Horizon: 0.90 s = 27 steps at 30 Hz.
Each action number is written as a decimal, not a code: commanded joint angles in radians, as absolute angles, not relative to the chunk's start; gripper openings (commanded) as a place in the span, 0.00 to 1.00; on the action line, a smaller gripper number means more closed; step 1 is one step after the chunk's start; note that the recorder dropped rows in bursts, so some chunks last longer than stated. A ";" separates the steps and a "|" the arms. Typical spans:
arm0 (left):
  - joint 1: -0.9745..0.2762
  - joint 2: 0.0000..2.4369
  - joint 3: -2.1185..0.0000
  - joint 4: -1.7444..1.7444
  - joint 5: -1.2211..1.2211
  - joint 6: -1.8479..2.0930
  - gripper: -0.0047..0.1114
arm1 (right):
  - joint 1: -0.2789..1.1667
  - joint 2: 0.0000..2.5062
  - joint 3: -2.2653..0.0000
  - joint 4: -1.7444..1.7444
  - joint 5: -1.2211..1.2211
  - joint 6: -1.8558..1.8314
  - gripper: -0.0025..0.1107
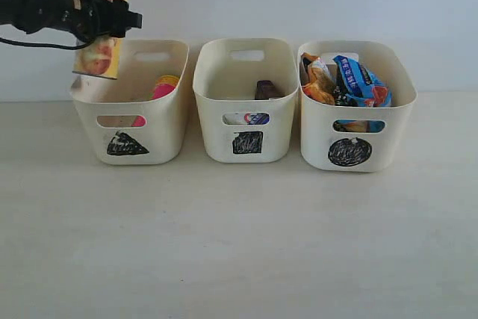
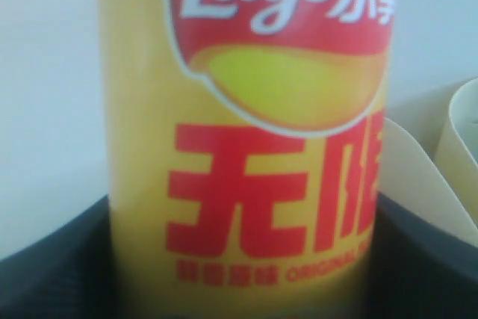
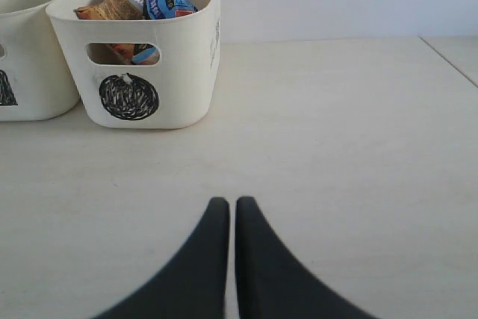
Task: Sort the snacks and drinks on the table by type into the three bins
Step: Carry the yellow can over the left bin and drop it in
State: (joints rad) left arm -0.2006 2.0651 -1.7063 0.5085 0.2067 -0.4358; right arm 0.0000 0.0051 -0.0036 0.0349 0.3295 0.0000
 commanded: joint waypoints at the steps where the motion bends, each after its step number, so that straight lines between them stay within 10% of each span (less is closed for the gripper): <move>1: -0.201 2.092 -1.719 0.513 0.188 -0.448 0.10 | -0.001 0.000 0.000 0.032 0.324 0.000 0.02; 11: -0.201 2.103 -1.719 0.488 0.188 -0.456 0.72 | -0.001 0.000 0.000 0.032 0.324 0.000 0.02; 21: -0.201 2.064 -1.719 0.492 0.288 -0.453 0.68 | -0.001 0.000 0.000 0.032 0.322 0.000 0.02; 27: -0.201 1.982 -1.719 0.520 0.535 -0.323 0.33 | -0.001 0.000 0.000 0.032 0.322 0.000 0.02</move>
